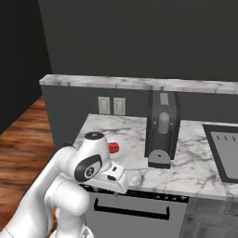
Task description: Pick up the knife from the drawer and place it on the cutting board. Then place the meat from the plate to the cutting board.
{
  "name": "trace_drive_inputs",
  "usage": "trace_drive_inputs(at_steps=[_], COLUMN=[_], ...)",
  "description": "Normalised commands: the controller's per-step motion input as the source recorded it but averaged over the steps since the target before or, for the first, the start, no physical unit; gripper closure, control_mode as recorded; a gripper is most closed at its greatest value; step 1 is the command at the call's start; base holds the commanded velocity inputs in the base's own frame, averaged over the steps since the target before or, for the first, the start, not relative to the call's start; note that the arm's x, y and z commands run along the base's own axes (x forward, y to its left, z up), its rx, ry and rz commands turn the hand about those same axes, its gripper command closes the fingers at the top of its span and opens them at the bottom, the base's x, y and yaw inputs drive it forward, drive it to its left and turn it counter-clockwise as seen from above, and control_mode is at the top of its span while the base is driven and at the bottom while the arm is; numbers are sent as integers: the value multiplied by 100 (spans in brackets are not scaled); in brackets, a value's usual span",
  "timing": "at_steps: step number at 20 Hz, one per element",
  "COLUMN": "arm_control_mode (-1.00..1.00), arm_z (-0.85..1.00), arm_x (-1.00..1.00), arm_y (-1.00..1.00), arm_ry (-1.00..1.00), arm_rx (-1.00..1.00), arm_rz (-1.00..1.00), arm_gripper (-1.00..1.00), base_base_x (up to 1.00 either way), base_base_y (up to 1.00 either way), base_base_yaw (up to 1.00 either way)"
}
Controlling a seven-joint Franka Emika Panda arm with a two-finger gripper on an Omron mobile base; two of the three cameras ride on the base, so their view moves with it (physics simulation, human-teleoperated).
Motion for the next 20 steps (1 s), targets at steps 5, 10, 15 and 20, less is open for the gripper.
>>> trace_drive_inputs(at_steps=[5,10,15,20], arm_control_mode=[-100,-100,-100,-100], arm_z=[0,0,0,1], arm_x=[64,79,68,61], arm_y=[47,45,15,0], arm_ry=[-1,-4,-1,0], arm_rx=[0,5,8,8], arm_rz=[0,0,-1,-2], arm_gripper=[-100,-100,-100,-100], base_base_x=[0,0,0,0], base_base_y=[0,0,0,0], base_base_yaw=[0,0,0,0])
